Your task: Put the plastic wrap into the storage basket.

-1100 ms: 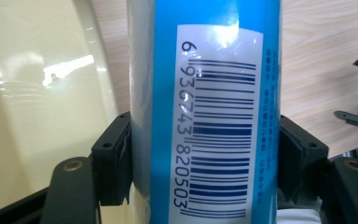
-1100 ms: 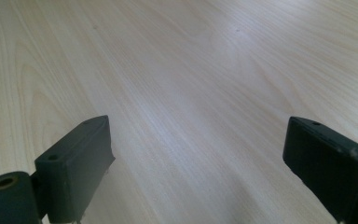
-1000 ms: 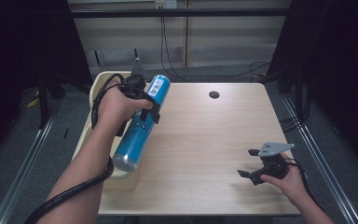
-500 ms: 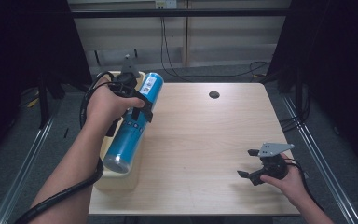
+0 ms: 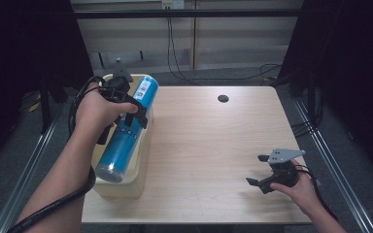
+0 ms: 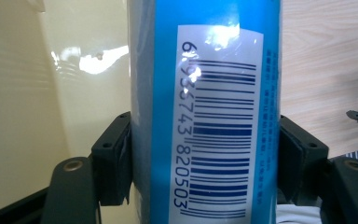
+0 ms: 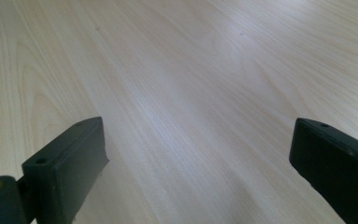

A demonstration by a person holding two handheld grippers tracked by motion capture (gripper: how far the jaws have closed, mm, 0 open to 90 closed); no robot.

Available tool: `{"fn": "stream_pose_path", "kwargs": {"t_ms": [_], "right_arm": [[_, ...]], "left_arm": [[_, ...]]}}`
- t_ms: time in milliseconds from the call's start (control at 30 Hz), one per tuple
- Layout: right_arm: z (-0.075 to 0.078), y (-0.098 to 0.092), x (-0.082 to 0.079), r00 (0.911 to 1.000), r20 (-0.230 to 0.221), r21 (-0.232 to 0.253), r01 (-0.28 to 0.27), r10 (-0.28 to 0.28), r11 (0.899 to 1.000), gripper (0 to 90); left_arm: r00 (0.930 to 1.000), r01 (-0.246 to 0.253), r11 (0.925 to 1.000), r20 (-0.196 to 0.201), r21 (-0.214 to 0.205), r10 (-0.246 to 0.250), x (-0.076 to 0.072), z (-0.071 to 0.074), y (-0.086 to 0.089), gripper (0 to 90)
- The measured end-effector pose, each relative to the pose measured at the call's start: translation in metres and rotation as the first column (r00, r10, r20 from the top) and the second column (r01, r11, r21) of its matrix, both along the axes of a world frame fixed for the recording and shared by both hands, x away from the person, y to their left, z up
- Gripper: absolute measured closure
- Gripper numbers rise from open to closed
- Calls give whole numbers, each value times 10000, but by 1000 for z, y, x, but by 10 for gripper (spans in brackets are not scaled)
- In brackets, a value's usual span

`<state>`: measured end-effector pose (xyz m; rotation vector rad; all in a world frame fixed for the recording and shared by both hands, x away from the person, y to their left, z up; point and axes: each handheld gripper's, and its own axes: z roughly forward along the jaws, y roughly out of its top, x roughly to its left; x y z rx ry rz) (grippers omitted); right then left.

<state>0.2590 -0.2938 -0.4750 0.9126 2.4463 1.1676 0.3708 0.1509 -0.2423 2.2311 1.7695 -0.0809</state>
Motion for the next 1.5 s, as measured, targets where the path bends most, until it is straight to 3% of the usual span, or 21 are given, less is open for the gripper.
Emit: {"fn": "stream_pose_path", "kwargs": {"t_ms": [400,933,1500], "right_arm": [[-1,2,0,10000,-62,-67,-77,77,9999,20],[-1,2,0,9999,-58,-82,-96,96,9999,20],[-1,2,0,9999,35,-137,-122,122,9998,20]], "left_arm": [[9994,-349,9994,56,88,349,-5,2,16,323],[9966,-817,9964,-27,233,818,-6,-11,35,323],[9926,-1185,9928,-232,196,1189,-11,-25,43,322]]}}
